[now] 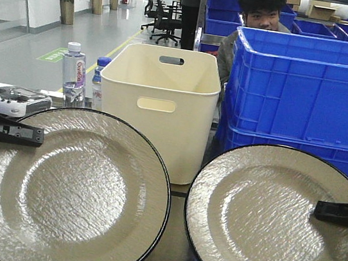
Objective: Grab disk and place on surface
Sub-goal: 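Hold both plates while the base drives to the steel counter, then lower the plate in the left gripper onto the black-outlined counter area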
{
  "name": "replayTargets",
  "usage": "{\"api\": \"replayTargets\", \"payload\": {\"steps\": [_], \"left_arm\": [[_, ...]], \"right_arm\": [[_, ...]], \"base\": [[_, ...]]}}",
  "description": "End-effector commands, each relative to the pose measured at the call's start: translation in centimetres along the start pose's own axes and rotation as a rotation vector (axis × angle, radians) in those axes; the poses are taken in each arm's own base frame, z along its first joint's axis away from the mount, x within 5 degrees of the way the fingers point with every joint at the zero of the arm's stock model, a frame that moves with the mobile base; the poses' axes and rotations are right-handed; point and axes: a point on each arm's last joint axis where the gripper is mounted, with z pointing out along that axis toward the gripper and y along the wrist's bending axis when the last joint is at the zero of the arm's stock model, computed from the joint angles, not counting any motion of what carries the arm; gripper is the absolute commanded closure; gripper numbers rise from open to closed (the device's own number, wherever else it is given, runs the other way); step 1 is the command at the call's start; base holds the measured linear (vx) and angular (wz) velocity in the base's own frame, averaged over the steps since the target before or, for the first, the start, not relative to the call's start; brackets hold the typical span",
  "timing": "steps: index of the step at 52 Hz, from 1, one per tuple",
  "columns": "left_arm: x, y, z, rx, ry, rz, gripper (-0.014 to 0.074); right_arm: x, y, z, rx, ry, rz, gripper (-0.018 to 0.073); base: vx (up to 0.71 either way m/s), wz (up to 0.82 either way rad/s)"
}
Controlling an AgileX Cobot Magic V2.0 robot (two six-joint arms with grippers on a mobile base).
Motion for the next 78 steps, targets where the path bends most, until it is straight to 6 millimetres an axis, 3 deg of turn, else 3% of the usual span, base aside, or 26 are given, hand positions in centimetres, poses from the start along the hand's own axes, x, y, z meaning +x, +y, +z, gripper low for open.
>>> {"api": "replayTargets", "payload": {"steps": [1, 45, 67, 72, 78], "left_arm": [[-0.7, -2.9, -1.0, 0.131, -0.089, -0.013, 0.0601], [-0.8, -2.9, -1.0, 0.13, -0.09, -0.013, 0.0601], [-1.2, -1.7, -0.8, 0.014, -0.136, 0.035, 0.0601], [-1.4, -0.5, -0.1, -0.03, -0.117, 0.033, 0.0601], [-1.3, 0.7, 2.4, -0.029, -0.061, 0.001, 0.0601]], "right_arm": [[-0.7, 2.5, -1.0, -0.114, -0.082, -0.004, 0.0568], [-1.0, 2.4, -1.1, -0.098, -0.106, -0.001, 0.0568], [-1.6, 3.0, -1.2, -0.17, -0.171, 0.045, 0.0568], [-2.0, 3.4, -1.4, -0.223, -0.218, 0.043, 0.0568], [-2.4, 4.0, -1.6, -0.287, -0.26, 0.046, 0.0568]], "base": [[0.09, -0.04], [0.02, -0.02], [0.0, 0.0], [0.0, 0.0], [0.0, 0.0]]}}
